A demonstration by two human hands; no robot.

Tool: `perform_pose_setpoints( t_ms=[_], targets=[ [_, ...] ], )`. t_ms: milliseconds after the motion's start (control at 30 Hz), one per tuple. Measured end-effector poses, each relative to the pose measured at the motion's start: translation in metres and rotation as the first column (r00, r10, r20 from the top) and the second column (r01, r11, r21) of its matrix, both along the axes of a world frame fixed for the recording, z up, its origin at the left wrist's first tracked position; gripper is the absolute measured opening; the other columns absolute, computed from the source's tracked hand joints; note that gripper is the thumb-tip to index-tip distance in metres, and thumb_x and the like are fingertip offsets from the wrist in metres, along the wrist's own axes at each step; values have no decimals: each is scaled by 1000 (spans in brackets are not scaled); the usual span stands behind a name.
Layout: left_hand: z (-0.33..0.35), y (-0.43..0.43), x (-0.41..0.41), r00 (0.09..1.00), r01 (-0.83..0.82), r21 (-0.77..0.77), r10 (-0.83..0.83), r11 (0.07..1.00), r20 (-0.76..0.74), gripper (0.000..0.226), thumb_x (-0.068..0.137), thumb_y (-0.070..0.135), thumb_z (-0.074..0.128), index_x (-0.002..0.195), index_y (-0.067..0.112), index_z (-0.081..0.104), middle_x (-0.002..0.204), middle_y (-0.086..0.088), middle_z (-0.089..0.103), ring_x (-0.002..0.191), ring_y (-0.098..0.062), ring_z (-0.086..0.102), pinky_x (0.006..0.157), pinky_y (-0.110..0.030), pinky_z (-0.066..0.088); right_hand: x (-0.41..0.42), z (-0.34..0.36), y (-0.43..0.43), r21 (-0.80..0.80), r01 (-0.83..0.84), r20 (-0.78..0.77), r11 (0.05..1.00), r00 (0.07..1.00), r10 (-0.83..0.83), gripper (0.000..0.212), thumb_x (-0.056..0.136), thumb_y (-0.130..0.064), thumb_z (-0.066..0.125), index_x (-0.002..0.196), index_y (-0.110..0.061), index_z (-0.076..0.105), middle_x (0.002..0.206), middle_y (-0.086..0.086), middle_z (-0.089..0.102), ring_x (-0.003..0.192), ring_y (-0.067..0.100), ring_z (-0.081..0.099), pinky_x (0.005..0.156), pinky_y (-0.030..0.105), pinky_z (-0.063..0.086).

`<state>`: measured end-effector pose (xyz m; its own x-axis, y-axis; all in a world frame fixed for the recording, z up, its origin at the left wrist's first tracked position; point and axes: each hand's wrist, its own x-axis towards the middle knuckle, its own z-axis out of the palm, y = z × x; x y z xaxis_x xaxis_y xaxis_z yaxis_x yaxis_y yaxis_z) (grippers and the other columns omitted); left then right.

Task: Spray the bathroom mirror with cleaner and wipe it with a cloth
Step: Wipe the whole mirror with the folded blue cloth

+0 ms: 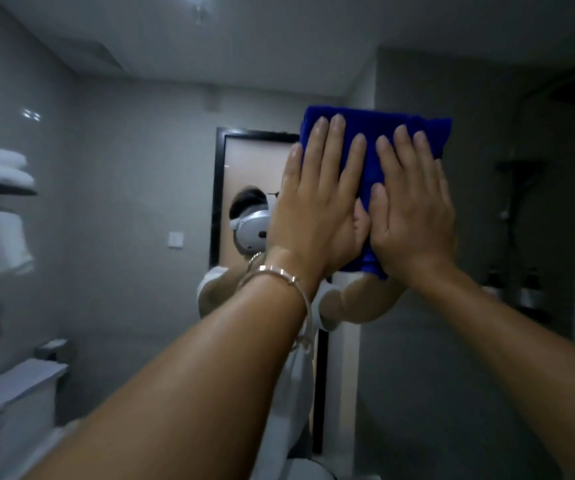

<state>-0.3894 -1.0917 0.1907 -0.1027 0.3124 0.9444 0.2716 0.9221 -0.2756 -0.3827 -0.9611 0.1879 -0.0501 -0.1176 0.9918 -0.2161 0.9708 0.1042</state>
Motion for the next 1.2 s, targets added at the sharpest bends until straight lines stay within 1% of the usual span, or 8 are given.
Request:
perform_pose_setpoints(
  t_ms=[133,267,500,600,667,900,1067,1200],
  targets=[
    [-53,-5,2,1000,-9,-29,10,1000,27,64,90,36,18,147,8,8,154,-20,7,143,-34,6,115,-48,13,6,-54,-4,11,7,29,1000,1000,-7,55,92,-27,29,143,-8,30,151,15,28,141,29,18,114,47,15],
    [-98,-12,8,999,-1,-51,3,999,47,65,86,36,26,144,8,18,151,-20,15,140,-35,17,111,-54,21,7,-102,-11,15,45,69,999,997,-46,54,92,-26,31,143,-10,25,151,14,26,141,28,16,113,49,18],
    [-70,-44,6,982,-183,-318,188,930,-16,68,88,46,24,146,12,16,151,-20,9,141,-34,13,108,-61,16,13,-85,-24,13,47,135,999,990,-48,59,84,-29,35,140,-8,30,149,18,31,140,31,18,112,50,16],
    [-23,-65,7,969,-244,-280,226,929,-96,69,85,47,28,145,14,28,151,-19,23,139,-34,24,106,-60,23,12,-42,-45,-1,30,119,1000,992,-30,62,84,-31,34,140,-6,38,150,17,31,141,32,21,113,47,13],
    [10,-86,5,964,-257,-250,228,934,-137,68,84,46,28,144,14,32,150,-19,28,137,-34,28,104,-60,26,7,-7,-67,-2,13,94,1000,996,-13,64,84,-34,31,143,-9,35,152,14,27,142,30,17,114,45,10],
    [23,-108,-14,975,-144,-167,111,975,-192,64,90,42,28,146,13,26,152,-20,22,140,-34,21,107,-61,19,-8,11,-85,-2,42,-9,999,999,-42,62,87,-37,31,145,-15,32,154,9,26,143,26,15,114,42,9],
    [10,-101,-3,988,-145,-76,139,987,-70,64,91,39,22,148,11,17,154,-19,14,143,-33,11,110,-60,12,-4,9,-89,29,81,48,996,995,-82,60,91,-35,29,148,-18,21,157,8,16,145,25,8,115,42,4],
    [3,-100,4,989,-146,-86,148,986,13,65,90,40,17,149,13,9,156,-16,6,144,-30,4,112,-58,8,1,1,-93,18,110,81,994,990,-111,60,93,-33,25,150,-18,14,158,8,9,145,26,4,115,41,0]
  ],
)
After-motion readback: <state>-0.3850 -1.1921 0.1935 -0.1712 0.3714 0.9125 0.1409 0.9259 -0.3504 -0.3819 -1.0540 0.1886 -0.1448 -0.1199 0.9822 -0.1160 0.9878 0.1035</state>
